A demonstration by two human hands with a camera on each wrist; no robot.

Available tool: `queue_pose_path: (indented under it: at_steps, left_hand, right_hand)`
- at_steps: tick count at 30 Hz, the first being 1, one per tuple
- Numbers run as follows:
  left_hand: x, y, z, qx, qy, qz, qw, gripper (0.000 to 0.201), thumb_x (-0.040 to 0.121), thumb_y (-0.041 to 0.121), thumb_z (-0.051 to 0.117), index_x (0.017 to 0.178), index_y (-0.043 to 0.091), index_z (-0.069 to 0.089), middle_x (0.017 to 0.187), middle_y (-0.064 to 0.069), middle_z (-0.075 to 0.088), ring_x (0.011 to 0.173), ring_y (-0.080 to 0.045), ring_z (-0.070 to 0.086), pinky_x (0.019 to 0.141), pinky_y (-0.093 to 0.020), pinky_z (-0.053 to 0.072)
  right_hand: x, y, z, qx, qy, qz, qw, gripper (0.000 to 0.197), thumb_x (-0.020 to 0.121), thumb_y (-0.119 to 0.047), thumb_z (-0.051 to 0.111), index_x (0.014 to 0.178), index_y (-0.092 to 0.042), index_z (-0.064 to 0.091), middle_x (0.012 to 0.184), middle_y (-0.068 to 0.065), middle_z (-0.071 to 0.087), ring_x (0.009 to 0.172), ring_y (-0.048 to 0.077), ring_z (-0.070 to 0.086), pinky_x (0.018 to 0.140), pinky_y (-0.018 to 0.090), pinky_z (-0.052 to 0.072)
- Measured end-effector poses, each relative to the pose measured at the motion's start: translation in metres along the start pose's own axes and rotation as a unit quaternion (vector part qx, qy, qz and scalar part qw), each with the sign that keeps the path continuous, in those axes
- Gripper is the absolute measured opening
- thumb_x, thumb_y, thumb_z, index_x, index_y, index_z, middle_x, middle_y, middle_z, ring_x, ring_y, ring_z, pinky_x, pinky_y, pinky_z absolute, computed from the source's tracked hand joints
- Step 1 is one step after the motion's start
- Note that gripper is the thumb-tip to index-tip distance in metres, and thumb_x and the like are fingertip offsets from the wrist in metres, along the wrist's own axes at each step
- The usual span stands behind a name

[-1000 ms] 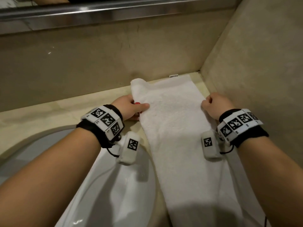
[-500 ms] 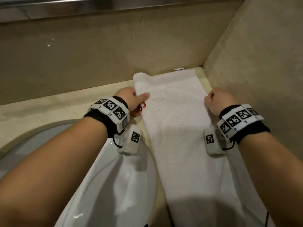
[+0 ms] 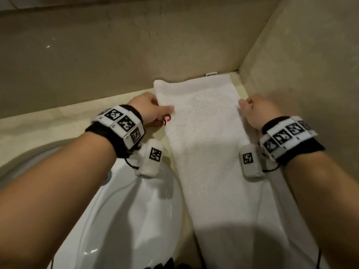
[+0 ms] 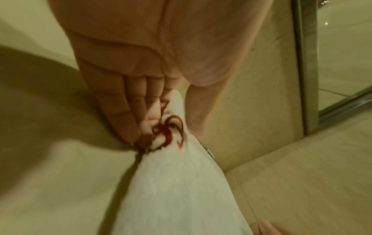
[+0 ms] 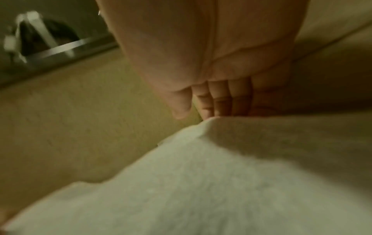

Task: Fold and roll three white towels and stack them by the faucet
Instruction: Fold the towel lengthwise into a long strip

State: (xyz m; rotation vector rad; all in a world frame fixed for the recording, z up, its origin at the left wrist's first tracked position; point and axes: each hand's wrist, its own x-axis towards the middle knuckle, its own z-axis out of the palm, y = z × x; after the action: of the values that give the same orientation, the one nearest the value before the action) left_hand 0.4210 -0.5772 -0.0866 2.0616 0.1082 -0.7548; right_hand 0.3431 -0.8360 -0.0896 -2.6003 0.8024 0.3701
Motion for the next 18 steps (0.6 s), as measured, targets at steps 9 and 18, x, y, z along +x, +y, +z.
queue_pose_path:
  at_steps: [9, 18]
  left_hand:
    - [-0.009, 0.002, 0.014, 0.233, 0.044, 0.06, 0.97, 0.033, 0.08, 0.047, 0.06, 0.089, 0.019, 0.045, 0.083, 0.001, 0.05, 0.078, -0.02, 0.045, 0.069, -0.029, 0.033]
    - [-0.045, -0.023, 0.029, -0.082, -0.058, -0.066, 0.993, 0.019, 0.079, 0.013, 0.068, 0.078, 0.013, 0.049, 0.091, -0.012, 0.06, 0.073, -0.026, 0.064, 0.065, -0.034, 0.06]
  right_hand:
    - [-0.039, 0.024, 0.007, -0.051, -0.013, 0.026, 0.998, 0.03, 0.095, -0.024, 0.043, 0.111, 0.0, 0.05, 0.115, 0.023, 0.058, 0.102, 0.035, 0.053, 0.077, 0.033, 0.037]
    - [-0.104, 0.073, 0.01, 0.2, -0.083, 0.027, 0.976, 0.024, 0.081, 0.001, 0.046, 0.096, -0.01, 0.061, 0.086, 0.006, 0.062, 0.08, 0.021, 0.055, 0.074, 0.03, 0.042]
